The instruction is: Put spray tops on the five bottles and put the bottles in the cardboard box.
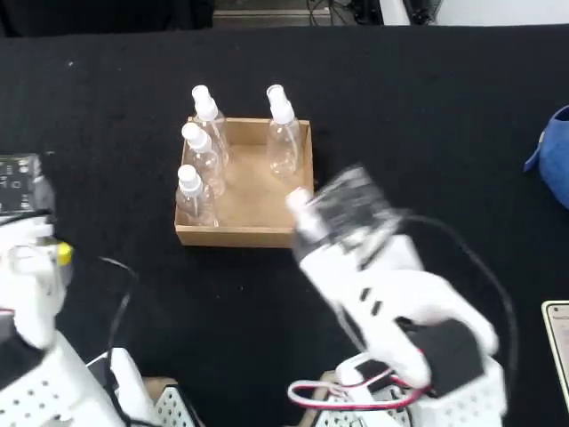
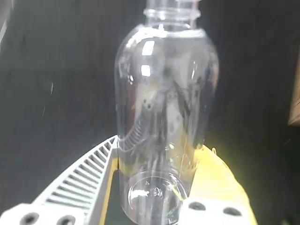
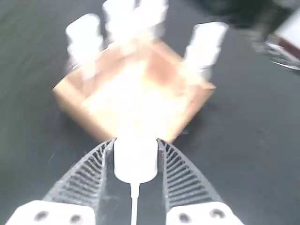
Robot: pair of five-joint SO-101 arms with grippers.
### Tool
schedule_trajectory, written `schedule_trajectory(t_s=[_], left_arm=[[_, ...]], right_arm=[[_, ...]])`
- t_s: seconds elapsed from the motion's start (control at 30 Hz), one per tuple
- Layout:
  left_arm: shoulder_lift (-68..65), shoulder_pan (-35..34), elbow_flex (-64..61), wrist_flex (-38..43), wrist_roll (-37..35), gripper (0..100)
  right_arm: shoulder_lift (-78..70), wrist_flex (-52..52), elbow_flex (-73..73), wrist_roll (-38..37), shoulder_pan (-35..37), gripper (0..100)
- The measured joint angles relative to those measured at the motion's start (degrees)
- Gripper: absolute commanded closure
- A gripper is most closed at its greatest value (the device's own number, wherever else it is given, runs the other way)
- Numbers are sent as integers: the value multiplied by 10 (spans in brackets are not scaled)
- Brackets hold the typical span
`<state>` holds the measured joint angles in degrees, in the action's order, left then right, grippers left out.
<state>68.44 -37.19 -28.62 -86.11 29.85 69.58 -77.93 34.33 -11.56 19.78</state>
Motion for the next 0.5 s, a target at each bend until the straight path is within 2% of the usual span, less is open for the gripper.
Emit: schedule_trajectory(t_s=[0.1, 0.23, 0.4, 0.5], left_arm=[[28, 76, 0, 46, -64, 970], [67, 203, 0, 98, -144, 970], [127, 402, -33, 162, -166, 970], [155, 485, -94, 230, -171, 970]], right_arm=[[2, 7, -63, 58, -76, 988], [-1, 45, -132, 138, -118, 988], [-2, 105, -208, 178, -123, 988], [-2, 149, -242, 199, -123, 988]])
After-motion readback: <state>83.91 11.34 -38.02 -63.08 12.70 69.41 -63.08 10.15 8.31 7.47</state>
